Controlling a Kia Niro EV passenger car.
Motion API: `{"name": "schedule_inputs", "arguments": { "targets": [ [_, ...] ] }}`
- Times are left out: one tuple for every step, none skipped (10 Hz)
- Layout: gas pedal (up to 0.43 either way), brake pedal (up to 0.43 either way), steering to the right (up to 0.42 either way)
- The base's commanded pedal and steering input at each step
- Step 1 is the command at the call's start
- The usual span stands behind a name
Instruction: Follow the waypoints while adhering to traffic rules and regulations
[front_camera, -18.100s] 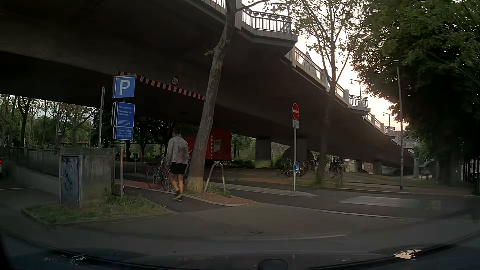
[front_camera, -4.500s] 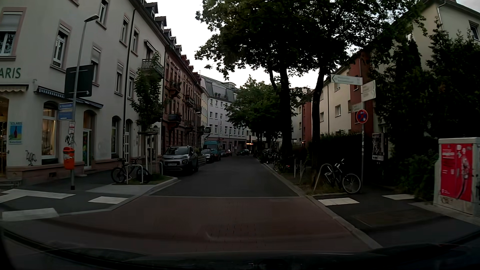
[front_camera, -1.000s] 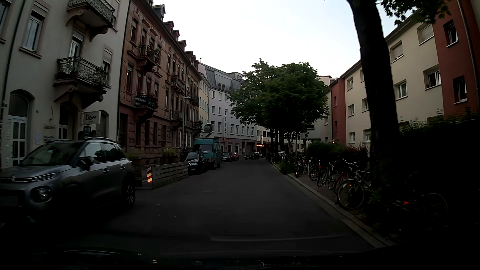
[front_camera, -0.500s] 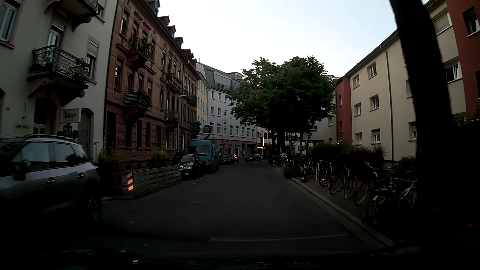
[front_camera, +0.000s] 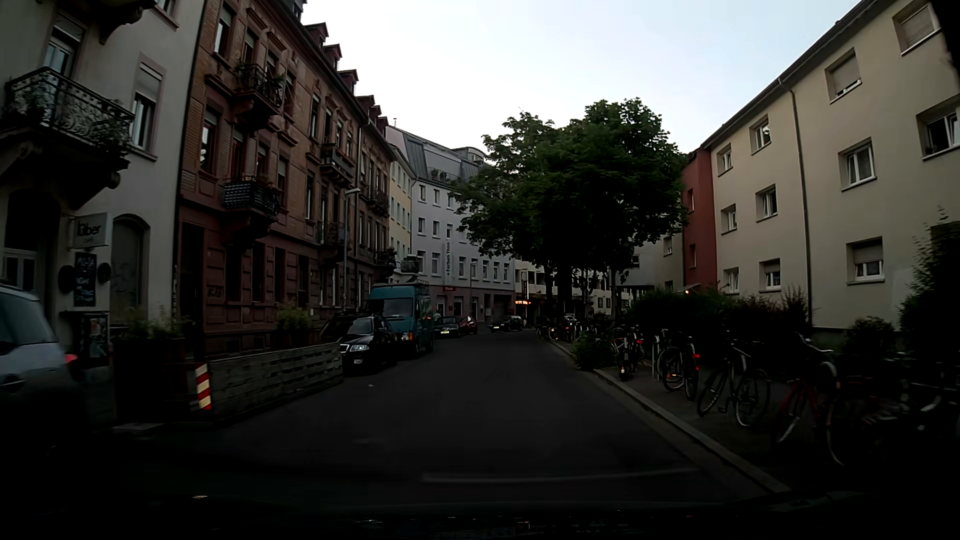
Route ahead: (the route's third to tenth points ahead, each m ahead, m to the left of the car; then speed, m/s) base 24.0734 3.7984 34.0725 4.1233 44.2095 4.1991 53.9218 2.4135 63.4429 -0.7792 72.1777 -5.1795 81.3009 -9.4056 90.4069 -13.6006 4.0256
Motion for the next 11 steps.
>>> {"name": "schedule_inputs", "arguments": {
  "targets": [
    [0.067,0.0,0.004],
    [0.067,0.0,0.006],
    [0.067,0.0,0.008],
    [0.067,0.0,0.009],
    [0.079,0.0,0.012],
    [0.079,0.0,0.015],
    [0.079,0.0,0.019],
    [0.079,0.0,0.024],
    [0.079,0.0,0.024],
    [0.079,0.0,0.022],
    [0.079,0.0,0.021]
  ]
}}
